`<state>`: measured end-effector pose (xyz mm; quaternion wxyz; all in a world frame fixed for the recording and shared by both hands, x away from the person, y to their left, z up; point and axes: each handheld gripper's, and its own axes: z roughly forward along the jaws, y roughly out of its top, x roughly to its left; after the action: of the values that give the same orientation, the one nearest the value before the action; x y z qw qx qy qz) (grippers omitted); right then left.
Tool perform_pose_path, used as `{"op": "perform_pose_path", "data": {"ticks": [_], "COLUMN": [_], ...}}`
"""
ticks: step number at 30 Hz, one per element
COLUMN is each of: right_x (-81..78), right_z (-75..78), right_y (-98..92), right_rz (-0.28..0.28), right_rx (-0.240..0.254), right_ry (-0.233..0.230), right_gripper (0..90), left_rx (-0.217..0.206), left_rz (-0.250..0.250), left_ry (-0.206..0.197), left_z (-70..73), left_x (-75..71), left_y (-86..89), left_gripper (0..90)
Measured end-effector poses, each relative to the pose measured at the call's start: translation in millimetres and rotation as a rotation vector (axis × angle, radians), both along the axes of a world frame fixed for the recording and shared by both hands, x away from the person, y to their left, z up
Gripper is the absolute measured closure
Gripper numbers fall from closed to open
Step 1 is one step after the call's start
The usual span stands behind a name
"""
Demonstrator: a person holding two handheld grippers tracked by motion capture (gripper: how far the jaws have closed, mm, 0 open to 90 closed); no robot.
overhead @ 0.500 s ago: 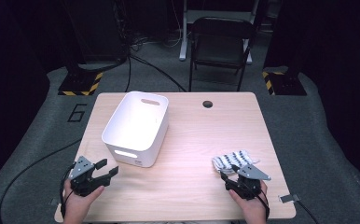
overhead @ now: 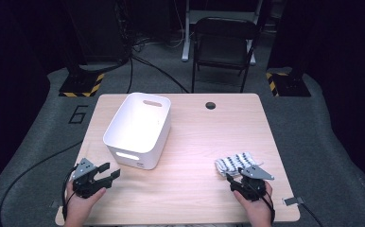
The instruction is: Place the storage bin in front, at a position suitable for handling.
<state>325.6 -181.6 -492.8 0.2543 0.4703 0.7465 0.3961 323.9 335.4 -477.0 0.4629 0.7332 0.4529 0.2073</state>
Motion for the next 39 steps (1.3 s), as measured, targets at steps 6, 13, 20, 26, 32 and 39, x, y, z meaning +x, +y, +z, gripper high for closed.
{"op": "perform_pose_path", "data": {"ticks": [6,13,20,26,32,39], "right_x": [8.3,14.1,36.4,57.2,59.1,55.9], "right_z": [2.8,4.4,2.2,-10.3,-23.2,-23.2], "right_y": [-7.1,-26.2,-21.3,-14.9,-12.5,-19.1], "right_rz": [-0.056,-0.14,-0.14,-0.118,-0.109,-0.119], "right_rx": [-0.014,0.068,0.043,0.023,-0.061,-0.051], "right_ry": [-0.005,0.015,0.061,0.114,0.14,0.152], "right_gripper": [45.3,45.4,41.2,35.7,32.0,32.3], "left_rx": [-0.014,-0.001,0.021,0.024,0.025,-0.041], "left_rz": [-0.003,-0.013,-0.035,-0.034,-0.024,0.05], "left_ry": [0.0,0.001,-0.01,-0.004,-0.015,-0.069], "left_z": [0.4,-0.5,0.0,-1.0,2.6,43.2], "left_x": [-0.2,-1.5,-7.1,-6.5,-6.1,0.3], "left_y": [1.7,-1.7,-5.4,-6.7,-4.9,4.0], "left_gripper": [44.5,44.8,44.6,44.6,44.3,43.8]}}
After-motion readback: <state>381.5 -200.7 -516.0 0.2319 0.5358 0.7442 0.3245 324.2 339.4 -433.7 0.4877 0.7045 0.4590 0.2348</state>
